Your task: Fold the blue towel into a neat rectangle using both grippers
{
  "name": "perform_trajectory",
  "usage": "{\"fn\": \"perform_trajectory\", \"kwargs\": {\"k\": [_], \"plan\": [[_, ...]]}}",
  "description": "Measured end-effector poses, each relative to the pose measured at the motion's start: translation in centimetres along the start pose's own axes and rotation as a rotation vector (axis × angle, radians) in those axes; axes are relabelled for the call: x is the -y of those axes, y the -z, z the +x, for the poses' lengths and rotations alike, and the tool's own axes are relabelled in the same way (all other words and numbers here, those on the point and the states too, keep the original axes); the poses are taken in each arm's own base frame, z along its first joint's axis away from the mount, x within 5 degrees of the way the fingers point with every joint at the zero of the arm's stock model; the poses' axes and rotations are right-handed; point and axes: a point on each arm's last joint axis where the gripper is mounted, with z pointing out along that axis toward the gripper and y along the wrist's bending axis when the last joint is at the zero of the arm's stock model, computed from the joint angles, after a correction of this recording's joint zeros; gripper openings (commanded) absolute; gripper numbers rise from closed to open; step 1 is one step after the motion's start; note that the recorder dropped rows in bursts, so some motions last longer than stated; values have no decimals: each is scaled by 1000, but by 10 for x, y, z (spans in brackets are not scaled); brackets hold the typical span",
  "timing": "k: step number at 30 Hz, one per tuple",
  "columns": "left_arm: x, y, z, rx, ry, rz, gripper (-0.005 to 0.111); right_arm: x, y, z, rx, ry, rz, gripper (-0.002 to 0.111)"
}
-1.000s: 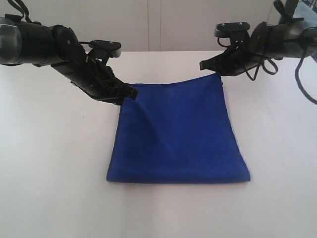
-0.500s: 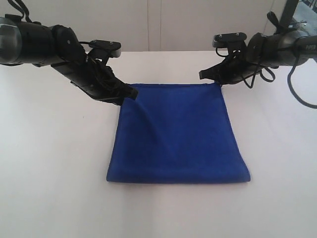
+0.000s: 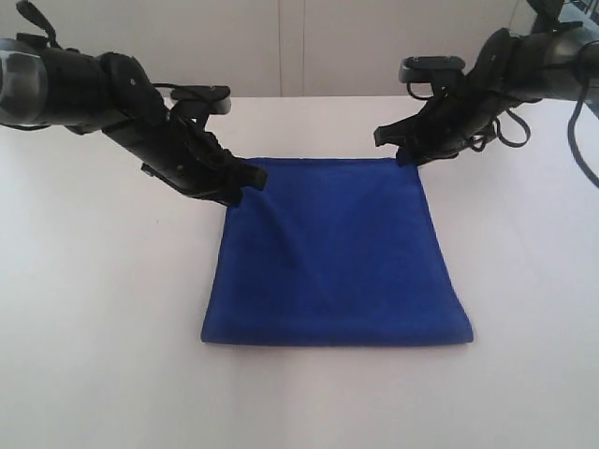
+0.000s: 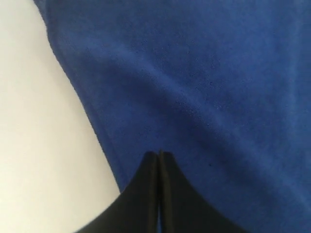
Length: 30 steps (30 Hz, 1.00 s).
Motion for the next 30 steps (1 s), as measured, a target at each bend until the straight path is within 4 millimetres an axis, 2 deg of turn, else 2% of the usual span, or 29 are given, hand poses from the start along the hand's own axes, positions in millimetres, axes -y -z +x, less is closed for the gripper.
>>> {"fn": "perform_trajectory", "kwargs": {"k": [6,9,15,30], "plan": [[12,-33,15,-75,-7,101,0,-14,-3,6,-63,24,-36,6],[15,-40,19,-93,-17,118,0,-15,-6,6,-49,20,-35,5],[14,-43,22,-112,-37,114,0,-8,-27,18,-109,51,-12,5],[12,-42,24,-153,-61,94,0,-2,-28,22,-174,84,48,5]]}}
